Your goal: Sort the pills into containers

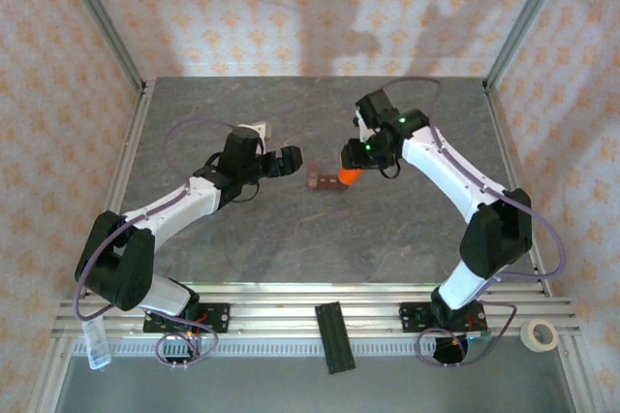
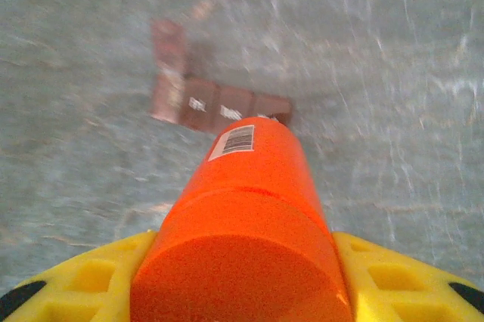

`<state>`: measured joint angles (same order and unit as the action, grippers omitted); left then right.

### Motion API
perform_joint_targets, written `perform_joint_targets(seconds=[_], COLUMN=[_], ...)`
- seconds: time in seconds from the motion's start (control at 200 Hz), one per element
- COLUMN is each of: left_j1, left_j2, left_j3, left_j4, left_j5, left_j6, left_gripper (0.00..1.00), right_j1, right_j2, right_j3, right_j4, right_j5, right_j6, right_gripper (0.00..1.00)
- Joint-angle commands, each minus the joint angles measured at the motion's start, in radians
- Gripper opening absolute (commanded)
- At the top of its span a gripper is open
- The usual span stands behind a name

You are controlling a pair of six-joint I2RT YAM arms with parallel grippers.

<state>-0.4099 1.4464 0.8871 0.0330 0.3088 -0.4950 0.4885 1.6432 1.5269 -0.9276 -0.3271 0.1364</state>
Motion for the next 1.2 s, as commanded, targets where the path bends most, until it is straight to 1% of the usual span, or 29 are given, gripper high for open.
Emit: perform_joint_targets(seconds=[0.0, 0.105, 0.195, 0.23, 0.3, 0.36, 0.44, 0.571, 0.676, 0.851, 0.946, 1.196], left_j1=[0.008, 0.009, 0.008, 0.008, 0.008, 0.009, 0.008, 0.001, -0.019, -0.070, -0.085, -0.097], left_j2=[0.008, 0.006, 0.001, -0.002, -0.002, 0.004, 0.019, 0.042, 0.051, 0.052, 0.053, 0.063], left_j3=[-0.004, -0.020, -0.056, -0.079, -0.139, -0.180, -0.208, -0.193, -0.180, -0.168, -0.171, -0.167], left_j4=[0.097, 0.168, 0.269, 0.332, 0.475, 0.606, 0.712, 0.742, 0.743, 0.703, 0.709, 0.694], left_j5=[-0.054, -0.063, -0.067, -0.061, -0.032, 0.014, 0.063, 0.129, 0.138, 0.135, 0.123, 0.149], left_j6=[0.151, 0.249, 0.336, 0.371, 0.430, 0.487, 0.519, 0.548, 0.570, 0.634, 0.641, 0.633], left_gripper=[1.00, 1.00, 1.00, 1.00, 1.00, 1.00, 1.00, 1.00, 1.00, 0.99, 0.97, 0.87], right_j1=[0.004, 0.000, -0.014, -0.025, -0.050, -0.076, -0.102, -0.108, -0.106, -0.102, -0.090, -0.046], right_j2=[0.048, 0.123, 0.181, 0.199, 0.226, 0.241, 0.250, 0.247, 0.226, 0.173, 0.159, 0.137], right_j3=[0.131, 0.282, 0.401, 0.441, 0.505, 0.539, 0.564, 0.569, 0.529, 0.422, 0.389, 0.362], right_j4=[-0.065, -0.122, -0.163, -0.174, -0.190, -0.191, -0.191, -0.212, -0.206, -0.144, -0.129, -0.107], right_j5=[-0.048, -0.082, -0.127, -0.151, -0.222, -0.281, -0.371, -0.419, -0.440, -0.487, -0.499, -0.512], right_j6=[-0.033, -0.059, -0.075, -0.079, -0.079, -0.076, -0.075, -0.101, -0.094, -0.058, -0.048, -0.027], right_gripper=[0.30, 0.30, 0.29, 0.29, 0.29, 0.29, 0.29, 0.29, 0.29, 0.29, 0.29, 0.28])
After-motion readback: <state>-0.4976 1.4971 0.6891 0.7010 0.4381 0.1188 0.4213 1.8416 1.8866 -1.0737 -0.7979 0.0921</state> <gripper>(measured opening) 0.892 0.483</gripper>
